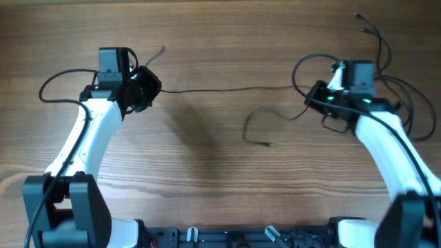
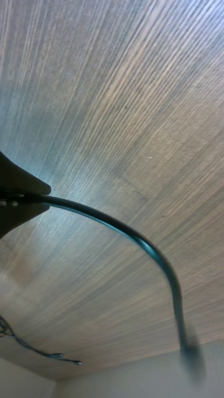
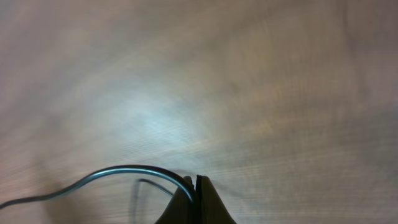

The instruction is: Untangle cables

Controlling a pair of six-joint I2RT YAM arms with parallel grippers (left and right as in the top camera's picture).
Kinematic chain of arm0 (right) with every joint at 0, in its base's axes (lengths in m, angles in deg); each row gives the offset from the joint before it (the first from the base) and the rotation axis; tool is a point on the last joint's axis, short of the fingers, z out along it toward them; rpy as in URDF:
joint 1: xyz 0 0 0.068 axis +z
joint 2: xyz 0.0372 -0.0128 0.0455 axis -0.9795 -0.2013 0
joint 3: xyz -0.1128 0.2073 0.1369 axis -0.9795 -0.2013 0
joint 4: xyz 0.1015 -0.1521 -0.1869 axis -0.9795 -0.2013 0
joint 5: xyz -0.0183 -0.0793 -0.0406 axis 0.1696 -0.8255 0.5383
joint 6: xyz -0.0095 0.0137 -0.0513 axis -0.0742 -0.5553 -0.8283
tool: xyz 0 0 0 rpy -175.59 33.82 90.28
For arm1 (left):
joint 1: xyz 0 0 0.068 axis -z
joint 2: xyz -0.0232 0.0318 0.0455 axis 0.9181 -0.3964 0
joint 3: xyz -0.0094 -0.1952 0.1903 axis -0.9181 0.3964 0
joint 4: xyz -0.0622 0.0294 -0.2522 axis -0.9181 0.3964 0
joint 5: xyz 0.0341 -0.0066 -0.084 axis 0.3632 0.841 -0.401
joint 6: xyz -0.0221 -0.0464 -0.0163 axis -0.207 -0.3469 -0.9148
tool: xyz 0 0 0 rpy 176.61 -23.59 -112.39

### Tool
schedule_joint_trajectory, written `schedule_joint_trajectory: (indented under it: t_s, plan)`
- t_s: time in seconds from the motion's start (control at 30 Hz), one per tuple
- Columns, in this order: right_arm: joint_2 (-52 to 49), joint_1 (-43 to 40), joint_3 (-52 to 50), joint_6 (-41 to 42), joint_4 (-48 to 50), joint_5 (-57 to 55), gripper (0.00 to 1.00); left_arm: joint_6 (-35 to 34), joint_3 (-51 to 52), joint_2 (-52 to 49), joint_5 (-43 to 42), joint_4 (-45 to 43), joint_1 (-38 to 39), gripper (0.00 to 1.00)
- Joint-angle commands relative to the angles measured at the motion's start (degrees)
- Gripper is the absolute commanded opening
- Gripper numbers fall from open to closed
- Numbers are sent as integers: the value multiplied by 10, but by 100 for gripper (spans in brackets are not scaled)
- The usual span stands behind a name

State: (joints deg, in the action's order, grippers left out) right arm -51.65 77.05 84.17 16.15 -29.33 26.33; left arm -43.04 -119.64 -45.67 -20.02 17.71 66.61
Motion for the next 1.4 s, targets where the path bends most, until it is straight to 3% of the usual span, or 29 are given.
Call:
schedule_joint_trajectory:
  t_s: [0.0,0.27,0.43,0.73,0.77,0.8,0.83,1.13,1.37]
  plan:
    - [61,-7,7,-73,5,24,5,16,-9,13,3,5,3,4]
    - [111,-8,7,-79,53,-85,4,46,-9,13,16,38,9,4]
    - [113,-10,52,-123,99,-226,4,48,-9,13,115,87,9,4]
    - [112,-13,74,-137,86,-226,4,55,-9,13,128,92,9,4]
    - [112,-13,74,-135,88,-226,4,66,-9,14,110,92,9,27]
    - [112,-13,76,-135,89,-225,4,67,-9,15,100,92,9,63]
    - [112,-13,84,-136,89,-226,4,67,-9,19,100,92,9,75]
    - [111,-86,241,-129,71,-235,4,76,-9,54,100,101,9,74]
    - [97,-221,261,38,85,-280,4,76,-9,54,100,131,9,72]
